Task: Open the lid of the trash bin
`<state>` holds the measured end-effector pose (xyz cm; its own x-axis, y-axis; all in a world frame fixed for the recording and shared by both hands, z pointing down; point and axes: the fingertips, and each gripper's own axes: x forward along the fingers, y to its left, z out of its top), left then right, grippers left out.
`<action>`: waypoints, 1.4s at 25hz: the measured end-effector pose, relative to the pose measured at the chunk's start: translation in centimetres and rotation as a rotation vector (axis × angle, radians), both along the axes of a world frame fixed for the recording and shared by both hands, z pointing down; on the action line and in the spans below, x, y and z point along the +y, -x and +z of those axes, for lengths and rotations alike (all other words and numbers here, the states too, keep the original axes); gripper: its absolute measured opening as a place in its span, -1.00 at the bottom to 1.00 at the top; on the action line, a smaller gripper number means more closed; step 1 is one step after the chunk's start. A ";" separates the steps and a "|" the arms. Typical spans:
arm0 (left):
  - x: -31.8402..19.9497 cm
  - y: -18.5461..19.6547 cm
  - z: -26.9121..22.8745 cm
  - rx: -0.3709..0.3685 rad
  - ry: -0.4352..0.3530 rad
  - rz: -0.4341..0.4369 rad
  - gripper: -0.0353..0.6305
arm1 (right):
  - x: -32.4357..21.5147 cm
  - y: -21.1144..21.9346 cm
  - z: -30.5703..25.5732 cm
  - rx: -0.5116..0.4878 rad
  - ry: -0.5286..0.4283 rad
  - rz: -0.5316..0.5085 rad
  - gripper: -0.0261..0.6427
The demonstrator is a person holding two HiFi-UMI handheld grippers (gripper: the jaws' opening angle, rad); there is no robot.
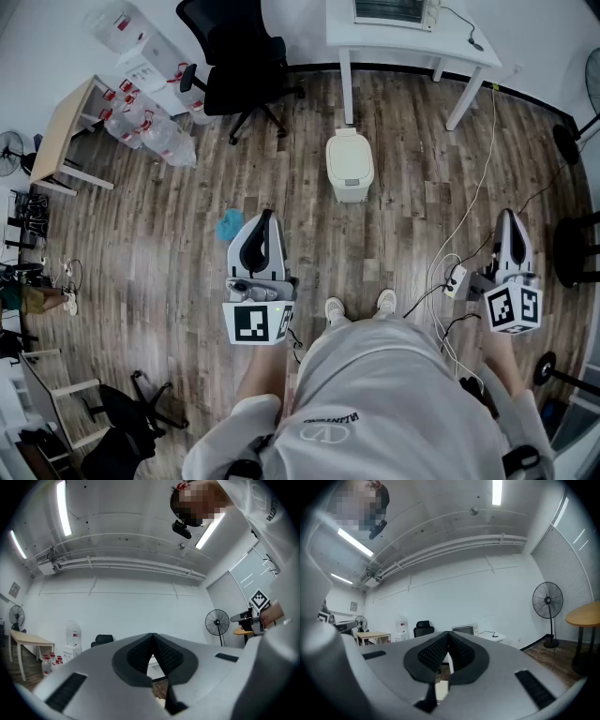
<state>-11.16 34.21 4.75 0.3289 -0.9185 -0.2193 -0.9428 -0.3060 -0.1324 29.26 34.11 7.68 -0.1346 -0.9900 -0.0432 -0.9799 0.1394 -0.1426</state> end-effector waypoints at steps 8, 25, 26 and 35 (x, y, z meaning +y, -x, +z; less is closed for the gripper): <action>0.1 1.3 0.2 0.005 0.001 0.006 -0.90 | -0.3 1.8 0.3 -0.010 0.020 -0.012 -0.88; 0.5 9.1 2.6 0.022 0.025 0.046 -0.90 | 1.6 9.4 1.8 0.011 0.041 0.031 -0.87; 0.5 9.1 2.6 0.019 0.025 0.047 -0.90 | 1.6 9.4 1.8 0.011 0.042 0.029 -0.87; -2.4 7.7 2.9 0.015 0.038 0.050 -0.90 | -2.0 9.2 2.8 -0.008 0.054 0.007 -0.87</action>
<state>-18.85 31.82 7.61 0.3712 -0.9088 -0.1903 -0.9281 -0.3569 -0.1057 20.06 32.14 10.50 -0.1277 -0.9918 0.0095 -0.9795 0.1246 -0.1580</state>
